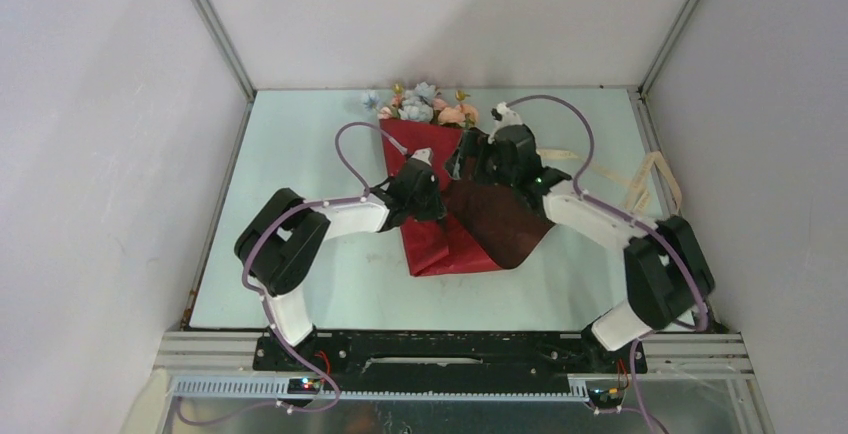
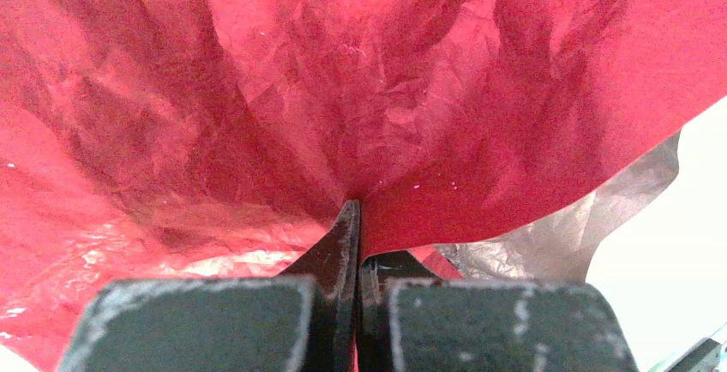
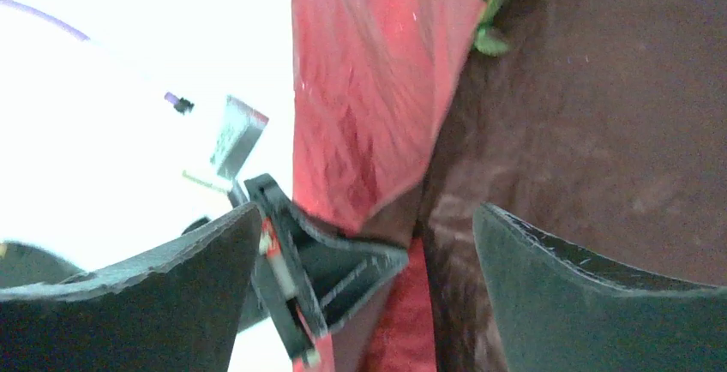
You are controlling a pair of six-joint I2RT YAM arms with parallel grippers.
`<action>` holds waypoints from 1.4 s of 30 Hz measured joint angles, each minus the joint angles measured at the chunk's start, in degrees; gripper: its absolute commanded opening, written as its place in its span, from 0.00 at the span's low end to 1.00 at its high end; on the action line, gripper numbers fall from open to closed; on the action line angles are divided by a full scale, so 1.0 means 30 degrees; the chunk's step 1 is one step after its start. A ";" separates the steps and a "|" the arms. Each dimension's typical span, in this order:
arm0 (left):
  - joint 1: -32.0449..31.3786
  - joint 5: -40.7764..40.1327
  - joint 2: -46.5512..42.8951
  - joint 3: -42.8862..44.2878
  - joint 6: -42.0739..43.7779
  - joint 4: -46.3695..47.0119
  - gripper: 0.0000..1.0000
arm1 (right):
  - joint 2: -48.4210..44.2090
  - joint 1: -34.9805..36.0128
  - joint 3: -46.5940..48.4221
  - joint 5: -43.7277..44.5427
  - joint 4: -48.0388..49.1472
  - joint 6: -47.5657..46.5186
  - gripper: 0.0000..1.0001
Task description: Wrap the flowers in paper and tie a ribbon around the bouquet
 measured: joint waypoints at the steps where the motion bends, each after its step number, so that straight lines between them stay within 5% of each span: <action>1: -0.0022 0.0000 0.0087 0.0095 0.0000 -0.0036 0.00 | 0.0729 0.0000 0.0714 0.0066 0.0066 -0.0029 0.91; 5: -0.0109 0.0000 0.0182 0.0321 0.0000 -0.0255 0.00 | 0.3249 -0.0197 0.2470 0.0590 0.0080 0.0146 0.74; 7: -0.0124 0.0000 0.0182 0.0350 0.0000 -0.0270 0.02 | 0.4146 -0.0437 0.2528 0.0911 0.0087 0.0364 0.31; 9: -0.0131 0.0007 0.0182 0.0350 0.0007 -0.0277 0.11 | 0.4925 -0.0743 0.2528 0.1020 0.0146 0.0627 0.06; 11: -0.0146 0.0095 0.0182 0.0350 0.0036 -0.0277 0.18 | 0.5515 -0.1056 0.2528 0.0947 0.0175 0.0743 0.00; 18: -0.0561 0.1217 -0.0590 0.0197 0.0685 -0.0510 0.45 | 0.5960 -0.1821 0.2528 -0.0022 0.0430 0.0197 0.00; 23: -0.1129 0.1865 -0.4255 -0.1071 0.1188 -0.0911 0.49 | 0.6433 -0.2222 0.2528 -0.0736 0.0488 -0.0627 0.00; 30: -0.1224 0.2244 -0.8531 -0.4284 0.1188 -0.0357 0.32 | 0.7104 -0.2586 0.2528 -0.1683 0.0648 -0.1515 0.00; 35: -0.1217 0.2572 -0.7337 -0.6105 0.0984 -0.0240 0.13 | 0.7308 -0.2863 0.2528 -0.2200 0.1042 -0.1960 0.01; 39: -0.1209 0.3075 -0.5304 -0.6302 0.0794 0.0197 0.08 | 0.7679 -0.2965 0.2528 -0.2426 0.1224 -0.2259 0.06; 42: -0.1209 0.3366 -0.4473 -0.6790 0.0576 0.1144 0.06 | 0.7810 -0.3002 0.2528 -0.2317 0.1202 -0.2463 0.23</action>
